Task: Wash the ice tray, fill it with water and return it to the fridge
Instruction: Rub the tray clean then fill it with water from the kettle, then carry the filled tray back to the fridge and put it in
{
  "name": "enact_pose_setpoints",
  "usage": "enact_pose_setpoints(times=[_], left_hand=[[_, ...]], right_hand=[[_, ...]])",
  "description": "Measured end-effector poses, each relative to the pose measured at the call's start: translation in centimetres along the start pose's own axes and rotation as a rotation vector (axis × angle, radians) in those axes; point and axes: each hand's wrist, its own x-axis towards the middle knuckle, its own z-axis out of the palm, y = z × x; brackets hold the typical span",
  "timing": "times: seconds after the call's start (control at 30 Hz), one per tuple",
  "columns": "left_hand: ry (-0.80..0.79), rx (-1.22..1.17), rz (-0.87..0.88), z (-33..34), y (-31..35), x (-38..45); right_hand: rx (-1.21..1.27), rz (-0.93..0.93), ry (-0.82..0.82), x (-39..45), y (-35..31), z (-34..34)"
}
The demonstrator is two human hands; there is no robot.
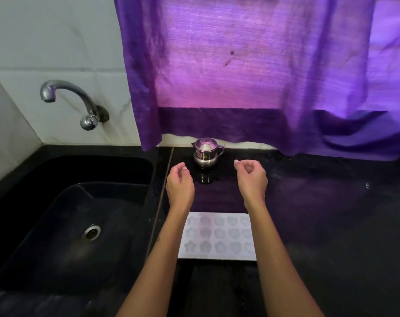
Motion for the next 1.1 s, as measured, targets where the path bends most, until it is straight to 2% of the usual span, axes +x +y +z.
enact_pose_setpoints(times=[0.3,0.5,0.7,0.9,1.1], left_hand=[[0.043,0.103,-0.096,-3.5,-3.7,-3.3],[0.099,0.426,-0.149,-5.6,-6.8,-3.7],[0.122,0.645,-0.236,-6.4,-8.4,-3.5],[0.065,0.661,-0.303,-6.7,-8.9,-3.2],[0.014,0.627,-0.325,-6.9,-9.2,-3.0]], right_hand=[[-0.145,0.081,0.036,-2.6,4.7,-3.3],[-0.542,0.136,0.044,-3.9,8.0,-5.0],[-0.794,0.165,0.001,-4.5,9.4,-5.0],[-0.904,0.15,-0.05,-5.0,10.1,-4.6],[-0.892,0.124,-0.043,-5.2,10.8,-4.3]])
